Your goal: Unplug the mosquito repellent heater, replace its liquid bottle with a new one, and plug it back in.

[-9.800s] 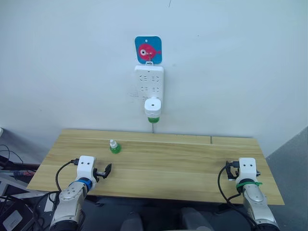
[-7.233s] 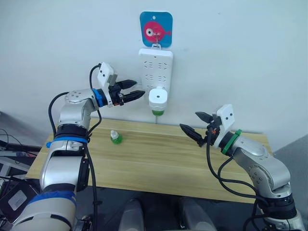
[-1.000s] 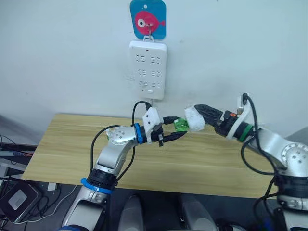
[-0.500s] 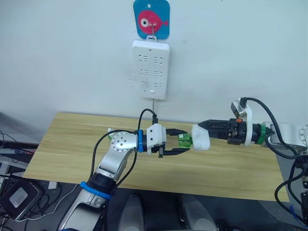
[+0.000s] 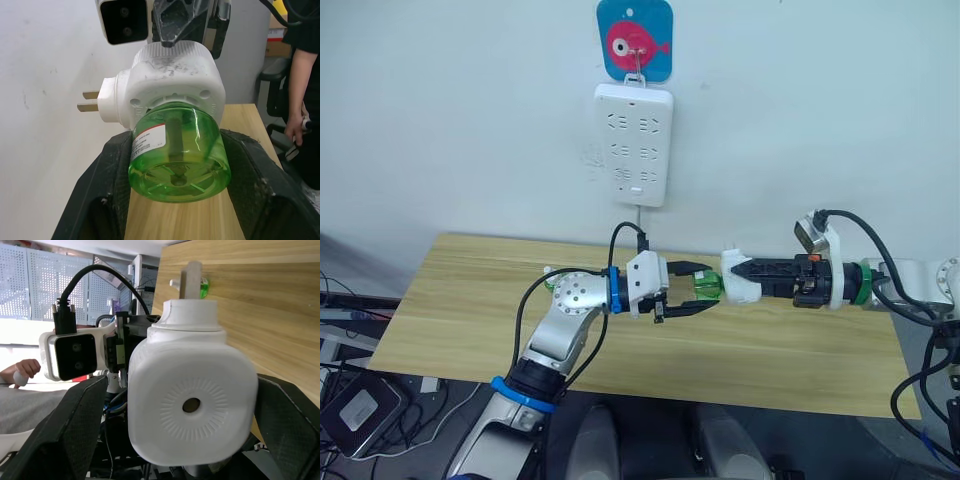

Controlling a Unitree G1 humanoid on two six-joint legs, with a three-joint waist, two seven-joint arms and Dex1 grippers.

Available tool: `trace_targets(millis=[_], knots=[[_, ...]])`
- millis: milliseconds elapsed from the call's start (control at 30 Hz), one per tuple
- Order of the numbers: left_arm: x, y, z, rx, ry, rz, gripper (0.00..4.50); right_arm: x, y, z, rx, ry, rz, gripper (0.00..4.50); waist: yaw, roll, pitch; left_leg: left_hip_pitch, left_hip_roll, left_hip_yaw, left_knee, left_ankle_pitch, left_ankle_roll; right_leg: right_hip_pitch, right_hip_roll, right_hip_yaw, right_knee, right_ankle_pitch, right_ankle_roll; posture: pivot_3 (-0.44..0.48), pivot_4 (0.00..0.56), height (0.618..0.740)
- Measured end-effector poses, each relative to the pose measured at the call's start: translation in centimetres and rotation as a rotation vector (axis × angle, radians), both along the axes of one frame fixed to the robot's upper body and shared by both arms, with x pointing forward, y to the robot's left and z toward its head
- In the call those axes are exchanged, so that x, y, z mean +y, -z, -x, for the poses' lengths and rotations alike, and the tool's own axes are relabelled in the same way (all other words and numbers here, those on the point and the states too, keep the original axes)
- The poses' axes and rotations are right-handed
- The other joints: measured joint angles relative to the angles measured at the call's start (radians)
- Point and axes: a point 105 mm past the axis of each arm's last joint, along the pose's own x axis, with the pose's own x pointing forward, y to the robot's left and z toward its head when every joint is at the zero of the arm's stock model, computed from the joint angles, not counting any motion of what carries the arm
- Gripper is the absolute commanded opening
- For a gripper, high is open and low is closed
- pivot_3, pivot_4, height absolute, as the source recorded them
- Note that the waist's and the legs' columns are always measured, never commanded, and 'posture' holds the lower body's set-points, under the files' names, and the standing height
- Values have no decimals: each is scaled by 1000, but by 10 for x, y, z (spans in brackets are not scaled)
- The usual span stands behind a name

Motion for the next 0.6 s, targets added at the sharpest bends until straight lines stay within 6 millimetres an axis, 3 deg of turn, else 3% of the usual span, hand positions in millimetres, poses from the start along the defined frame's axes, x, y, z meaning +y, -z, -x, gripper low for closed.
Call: trace_targets(millis=[167,367,600], knots=[[-2,0,1,2,9,7,2250,-1,-1,4,9,-22,-5,4461,0,0,0,0,0,0,0,0,0,0,0,0,0,0,0,-60,217,740],[-2,-2,2,0,20,16,2250,0,0,5,18,-31,-7,2981,-1,0,0,0,0,0,0,0,0,0,0,0,0,0,0,-57,218,740],[-3,-4,3,-7,24,22,2250,-1,-3,4,11,-39,-6,2983,0,0,0,0,0,0,0,0,0,0,0,0,1,0,0,-52,220,740]])
